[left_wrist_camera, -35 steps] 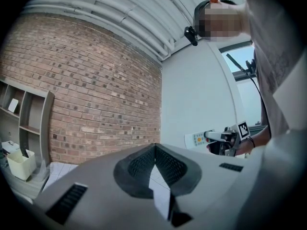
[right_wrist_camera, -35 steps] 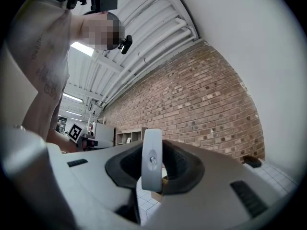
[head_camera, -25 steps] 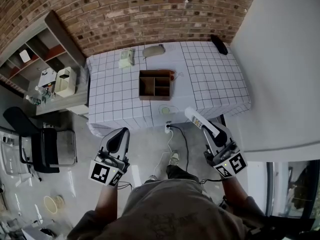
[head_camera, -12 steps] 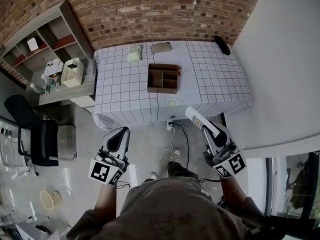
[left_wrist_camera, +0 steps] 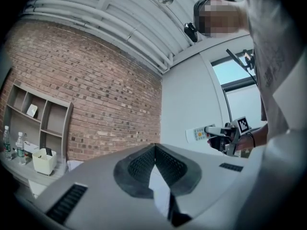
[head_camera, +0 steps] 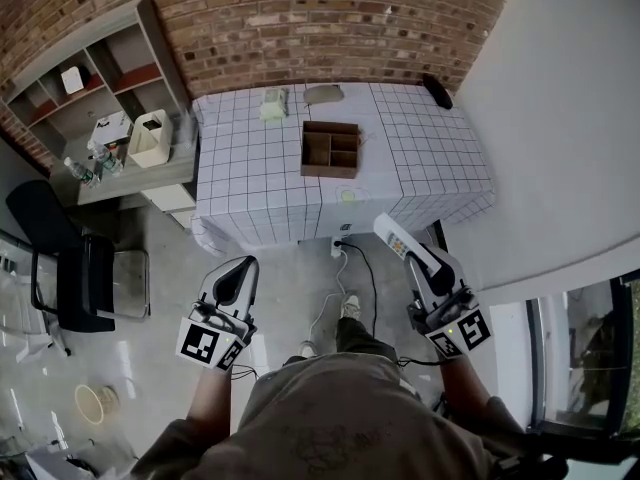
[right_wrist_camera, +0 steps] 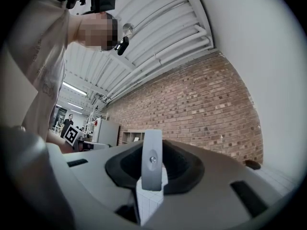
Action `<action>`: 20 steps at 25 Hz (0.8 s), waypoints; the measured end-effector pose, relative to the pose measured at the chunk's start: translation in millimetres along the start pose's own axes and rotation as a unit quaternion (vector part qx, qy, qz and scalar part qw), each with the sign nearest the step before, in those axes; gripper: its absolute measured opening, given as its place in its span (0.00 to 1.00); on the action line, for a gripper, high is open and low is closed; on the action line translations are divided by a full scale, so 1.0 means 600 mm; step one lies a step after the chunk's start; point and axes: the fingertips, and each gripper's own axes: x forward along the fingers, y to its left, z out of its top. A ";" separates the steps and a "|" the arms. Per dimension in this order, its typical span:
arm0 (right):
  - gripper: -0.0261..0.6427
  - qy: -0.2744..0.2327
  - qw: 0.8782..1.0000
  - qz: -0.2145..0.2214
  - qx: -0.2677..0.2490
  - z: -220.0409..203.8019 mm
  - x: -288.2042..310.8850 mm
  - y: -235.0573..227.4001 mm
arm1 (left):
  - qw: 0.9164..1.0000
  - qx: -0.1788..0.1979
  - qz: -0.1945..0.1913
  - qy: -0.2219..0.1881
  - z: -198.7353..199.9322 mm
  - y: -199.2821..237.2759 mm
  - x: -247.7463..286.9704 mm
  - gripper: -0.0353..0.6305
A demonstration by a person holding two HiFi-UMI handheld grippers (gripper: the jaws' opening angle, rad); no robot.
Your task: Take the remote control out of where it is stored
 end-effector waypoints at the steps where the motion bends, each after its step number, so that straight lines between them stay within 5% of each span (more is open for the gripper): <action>1: 0.16 0.001 1.000 -0.002 -0.001 0.002 -0.005 0.010 | 1.000 -0.002 -0.002 0.001 0.000 -0.001 -0.010 0.06; 20: 0.16 0.029 0.999 -0.020 -0.010 0.021 -0.062 0.101 | 0.999 -0.021 -0.032 0.000 -0.005 -0.024 -0.073 0.06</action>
